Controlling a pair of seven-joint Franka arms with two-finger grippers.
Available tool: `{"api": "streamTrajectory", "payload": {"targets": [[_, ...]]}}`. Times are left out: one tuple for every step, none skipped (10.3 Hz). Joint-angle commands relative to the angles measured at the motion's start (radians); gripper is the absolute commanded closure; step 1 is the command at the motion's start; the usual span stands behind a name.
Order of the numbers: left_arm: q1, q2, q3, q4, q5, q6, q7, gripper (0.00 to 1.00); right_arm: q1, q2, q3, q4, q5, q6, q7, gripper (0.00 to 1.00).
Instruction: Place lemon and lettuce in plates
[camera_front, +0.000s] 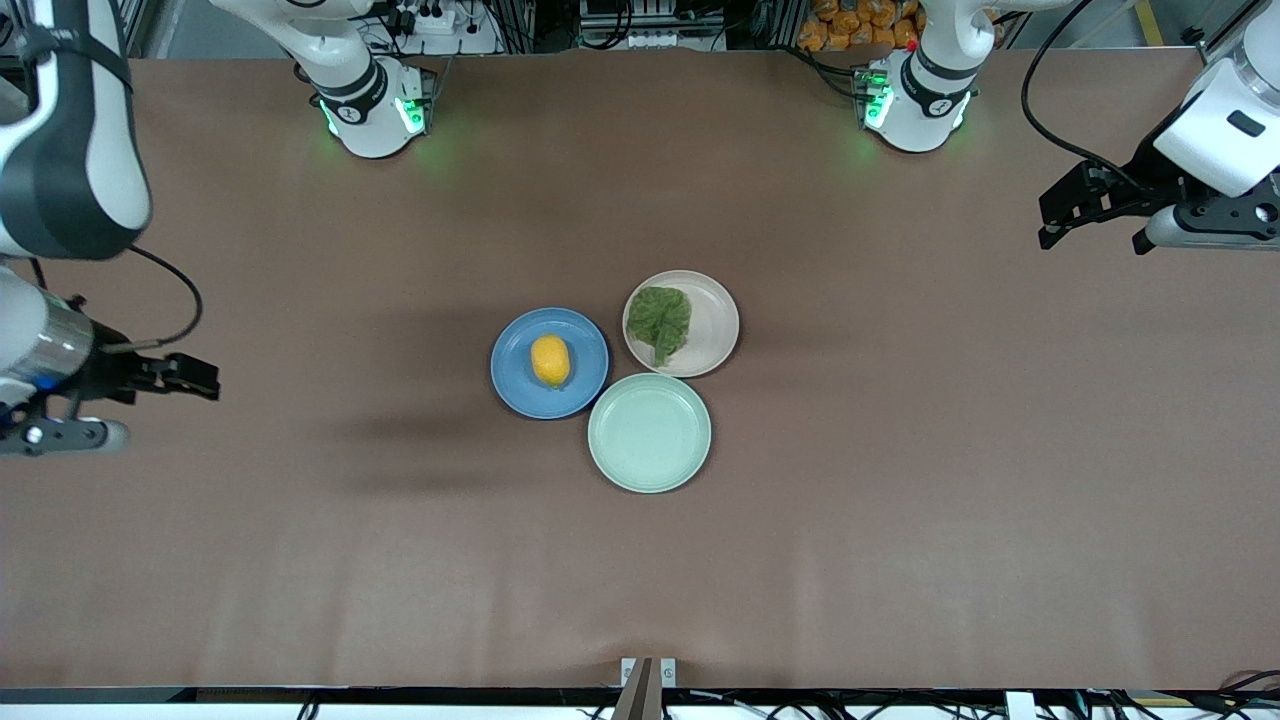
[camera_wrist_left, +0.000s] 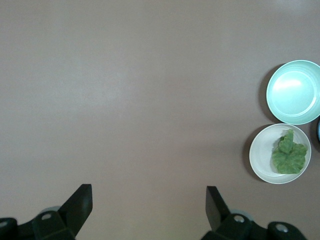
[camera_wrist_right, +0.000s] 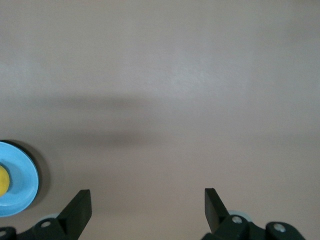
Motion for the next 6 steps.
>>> {"api": "streamTrajectory", "payload": {"targets": [[0.002,-0.007,0.001,0.010,-0.004,-0.020,0.021,0.00,0.094,-0.077,-0.094,-0.040,0.006,-0.062,-0.004,0.00],[0.002,-0.007,0.001,0.010,-0.004,-0.020,0.020,0.00,0.096,-0.094,-0.096,-0.040,0.012,-0.070,-0.004,0.00],[0.002,-0.006,0.001,0.010,-0.004,-0.020,0.020,0.00,0.096,-0.114,-0.096,-0.040,0.026,-0.076,-0.006,0.00],[0.002,-0.007,0.002,0.010,-0.004,-0.020,0.021,0.00,0.095,-0.132,-0.099,-0.040,0.049,-0.079,-0.006,0.00],[0.002,-0.007,0.002,0.010,-0.004,-0.020,0.021,0.00,0.095,-0.154,-0.105,-0.043,0.055,-0.091,-0.006,0.00],[0.002,-0.007,0.004,0.010,-0.004,-0.020,0.021,0.00,0.096,-0.173,-0.105,-0.045,0.072,-0.100,-0.006,0.00]]}}
